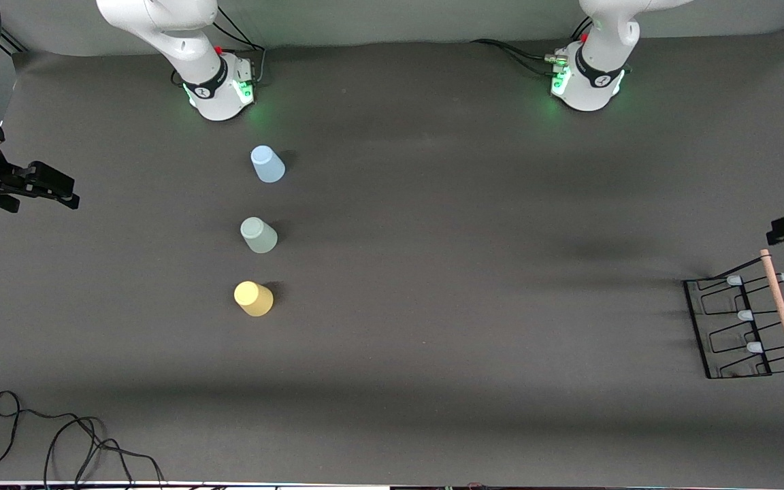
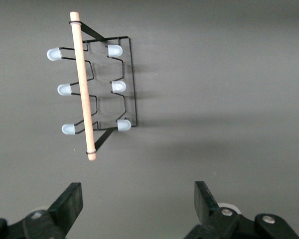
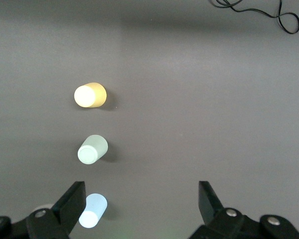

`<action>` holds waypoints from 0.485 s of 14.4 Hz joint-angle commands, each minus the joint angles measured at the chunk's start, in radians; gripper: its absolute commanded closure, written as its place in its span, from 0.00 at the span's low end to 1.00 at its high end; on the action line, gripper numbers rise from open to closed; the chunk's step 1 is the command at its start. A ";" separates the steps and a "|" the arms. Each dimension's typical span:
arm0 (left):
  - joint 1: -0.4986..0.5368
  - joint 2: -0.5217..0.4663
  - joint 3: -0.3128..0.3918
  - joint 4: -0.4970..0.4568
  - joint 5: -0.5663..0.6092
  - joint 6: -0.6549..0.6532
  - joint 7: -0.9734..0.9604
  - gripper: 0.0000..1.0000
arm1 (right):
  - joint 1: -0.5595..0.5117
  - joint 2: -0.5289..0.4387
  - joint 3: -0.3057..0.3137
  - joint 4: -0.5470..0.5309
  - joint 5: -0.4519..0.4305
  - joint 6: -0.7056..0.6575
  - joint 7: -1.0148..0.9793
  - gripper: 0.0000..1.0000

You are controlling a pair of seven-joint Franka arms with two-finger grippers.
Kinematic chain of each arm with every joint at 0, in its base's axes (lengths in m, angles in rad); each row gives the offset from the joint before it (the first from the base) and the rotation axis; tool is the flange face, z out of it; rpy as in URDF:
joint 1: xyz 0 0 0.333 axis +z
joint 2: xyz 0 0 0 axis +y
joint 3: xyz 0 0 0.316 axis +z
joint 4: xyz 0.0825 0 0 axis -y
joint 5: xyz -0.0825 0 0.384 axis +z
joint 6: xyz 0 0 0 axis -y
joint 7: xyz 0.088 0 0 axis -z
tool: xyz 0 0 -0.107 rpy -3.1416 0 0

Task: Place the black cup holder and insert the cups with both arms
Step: 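Lower the left gripper onto the wooden handle of the black rack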

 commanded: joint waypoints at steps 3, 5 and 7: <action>0.093 0.139 -0.004 0.001 0.018 0.177 0.057 0.00 | -0.001 0.008 0.005 0.016 -0.001 -0.012 0.004 0.00; 0.129 0.185 -0.005 0.001 0.018 0.255 0.070 0.01 | -0.001 0.008 0.004 0.014 -0.001 -0.010 0.004 0.00; 0.138 0.231 -0.005 0.001 0.016 0.313 0.091 0.01 | 0.001 0.011 0.004 0.016 -0.001 -0.009 0.006 0.00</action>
